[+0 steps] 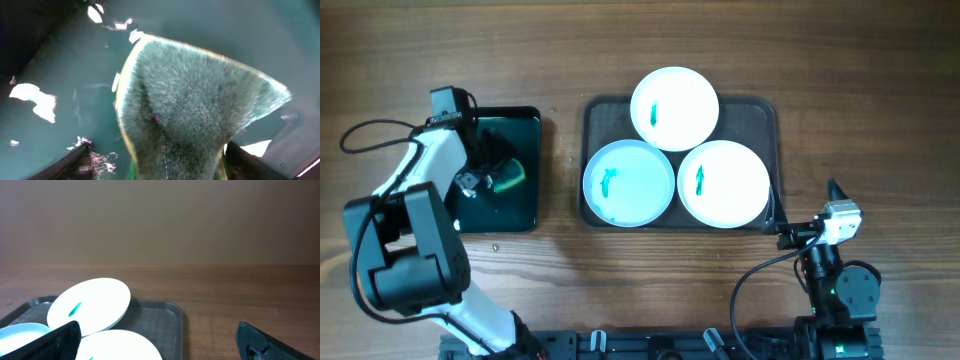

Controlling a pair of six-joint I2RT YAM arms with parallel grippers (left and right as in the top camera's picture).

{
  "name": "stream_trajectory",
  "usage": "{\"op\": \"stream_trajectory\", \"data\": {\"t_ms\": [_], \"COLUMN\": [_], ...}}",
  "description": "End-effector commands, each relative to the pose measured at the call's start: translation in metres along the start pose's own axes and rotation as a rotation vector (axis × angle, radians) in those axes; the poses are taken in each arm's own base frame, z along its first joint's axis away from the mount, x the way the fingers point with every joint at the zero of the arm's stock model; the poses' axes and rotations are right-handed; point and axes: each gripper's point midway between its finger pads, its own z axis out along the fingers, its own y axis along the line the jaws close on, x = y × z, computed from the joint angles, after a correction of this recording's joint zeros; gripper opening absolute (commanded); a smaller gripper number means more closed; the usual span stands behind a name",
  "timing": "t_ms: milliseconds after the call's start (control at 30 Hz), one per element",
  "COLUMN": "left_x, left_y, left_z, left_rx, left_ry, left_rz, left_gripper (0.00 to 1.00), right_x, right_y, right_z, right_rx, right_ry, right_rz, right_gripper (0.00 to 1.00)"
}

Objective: Clean dirty plates on tray and stack at the side
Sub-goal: 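Grasp the green-yellow sponge in the water tray with the left gripper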

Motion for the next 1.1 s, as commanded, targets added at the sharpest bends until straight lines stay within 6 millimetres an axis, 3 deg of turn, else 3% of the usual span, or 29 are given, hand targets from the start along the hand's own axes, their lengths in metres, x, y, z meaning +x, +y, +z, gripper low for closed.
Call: {"op": "stream_trajectory", "data": {"t_ms": [0,33,67,100,167,233,367,700,800,900,1067], "left_x": [0.016,0.019,0.019,0.019,0.019,0.019,0.015,-0.010,-0.011,-0.005,0.011], "left_y": [0.001,0.004,0.007,0.007,0.008,0.009,0.006,-0.013,-0.014,-0.011,0.014], "left_z": [0.019,0.023,0.025,0.025,0.024,0.024,0.005,-0.110,-0.129,-0.115,-0.050], "left_rx": [0.015,0.003,-0.011,-0.013,-0.014,-0.019,-0.009,0.131,0.157,0.141,0.033], "left_ry": [0.083,0.094,0.095,0.093,0.091,0.093,0.078,-0.133,-0.177,-0.147,-0.096], "left_rz": [0.022,0.021,0.021,0.021,0.020,0.019,0.019,0.026,0.028,0.018,0.010], "left_gripper": [0.79,0.83,0.73,0.50,0.22,0.04,0.04,0.04,0.04,0.04,0.04], "right_x": [0.000,0.000,0.000,0.000,0.000,0.000,0.000,0.000,0.000,0.000,0.000], "right_y": [-0.002,-0.002,-0.002,-0.002,-0.002,-0.002,-0.002,-0.002,-0.002,-0.002,-0.002], "right_z": [0.000,0.000,0.000,0.000,0.000,0.000,0.000,0.000,0.000,0.000,0.000], "right_rx": [0.011,0.011,0.011,0.011,0.011,0.011,0.011,0.011,0.011,0.011,0.011], "right_ry": [-0.005,-0.005,-0.005,-0.005,-0.005,-0.005,-0.005,-0.005,-0.005,-0.005,-0.005], "right_rz": [-0.013,-0.012,-0.012,-0.013,-0.013,-0.013,-0.013,-0.013,-0.013,-0.012,-0.012], "right_gripper": [1.00,1.00,1.00,1.00,1.00,1.00,1.00,1.00,1.00,1.00,1.00]}}
